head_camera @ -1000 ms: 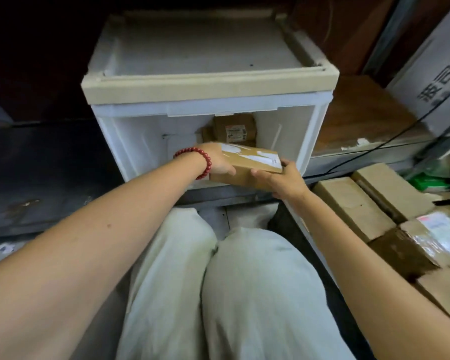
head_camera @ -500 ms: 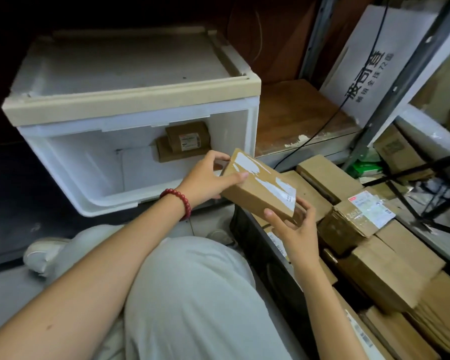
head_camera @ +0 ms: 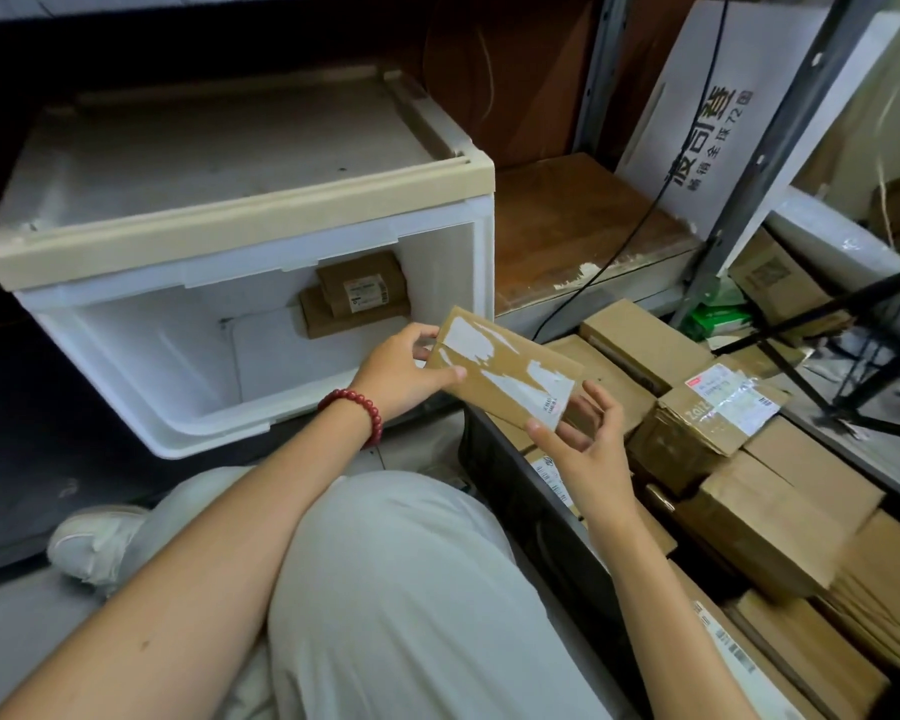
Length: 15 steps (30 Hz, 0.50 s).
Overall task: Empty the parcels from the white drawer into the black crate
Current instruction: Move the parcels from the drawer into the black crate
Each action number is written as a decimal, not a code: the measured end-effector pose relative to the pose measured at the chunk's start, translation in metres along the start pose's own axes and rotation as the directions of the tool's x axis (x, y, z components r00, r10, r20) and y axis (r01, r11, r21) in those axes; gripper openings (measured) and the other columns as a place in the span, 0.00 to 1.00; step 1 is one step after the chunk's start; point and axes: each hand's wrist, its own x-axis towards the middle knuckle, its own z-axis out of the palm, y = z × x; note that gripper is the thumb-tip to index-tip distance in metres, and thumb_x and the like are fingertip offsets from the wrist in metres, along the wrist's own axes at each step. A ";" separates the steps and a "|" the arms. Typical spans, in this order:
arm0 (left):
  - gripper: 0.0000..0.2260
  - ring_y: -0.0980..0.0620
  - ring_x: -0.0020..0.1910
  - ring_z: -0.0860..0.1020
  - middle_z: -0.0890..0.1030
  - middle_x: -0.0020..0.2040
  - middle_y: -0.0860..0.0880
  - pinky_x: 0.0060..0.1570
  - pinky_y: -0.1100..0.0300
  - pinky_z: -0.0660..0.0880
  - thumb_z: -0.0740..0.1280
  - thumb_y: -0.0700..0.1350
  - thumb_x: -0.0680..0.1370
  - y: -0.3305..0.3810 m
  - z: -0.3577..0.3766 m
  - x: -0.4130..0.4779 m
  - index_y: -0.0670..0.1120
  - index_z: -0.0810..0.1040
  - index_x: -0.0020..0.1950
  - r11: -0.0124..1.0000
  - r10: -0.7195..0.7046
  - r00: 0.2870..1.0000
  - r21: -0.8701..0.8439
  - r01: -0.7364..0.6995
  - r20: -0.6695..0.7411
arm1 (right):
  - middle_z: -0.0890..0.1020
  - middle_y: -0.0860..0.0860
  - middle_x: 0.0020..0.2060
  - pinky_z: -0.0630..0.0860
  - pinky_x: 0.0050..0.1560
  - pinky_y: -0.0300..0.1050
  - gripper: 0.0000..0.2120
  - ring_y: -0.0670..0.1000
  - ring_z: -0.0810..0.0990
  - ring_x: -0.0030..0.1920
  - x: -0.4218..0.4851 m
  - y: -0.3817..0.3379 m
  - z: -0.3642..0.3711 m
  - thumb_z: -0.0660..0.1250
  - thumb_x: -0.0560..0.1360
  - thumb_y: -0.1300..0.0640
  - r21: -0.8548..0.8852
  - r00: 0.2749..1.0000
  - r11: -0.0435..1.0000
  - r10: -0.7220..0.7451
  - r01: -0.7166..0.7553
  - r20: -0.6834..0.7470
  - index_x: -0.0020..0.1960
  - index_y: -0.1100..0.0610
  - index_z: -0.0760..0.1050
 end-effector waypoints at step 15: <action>0.32 0.44 0.67 0.71 0.69 0.72 0.47 0.62 0.46 0.73 0.58 0.65 0.76 -0.004 0.001 -0.001 0.50 0.58 0.76 0.992 -0.128 0.989 0.025 0.127 0.076 | 0.69 0.45 0.68 0.71 0.51 0.36 0.23 0.41 0.73 0.58 0.000 -0.007 0.001 0.63 0.80 0.55 -0.001 0.999 1.000 -0.027 0.027 0.040 0.72 0.45 0.61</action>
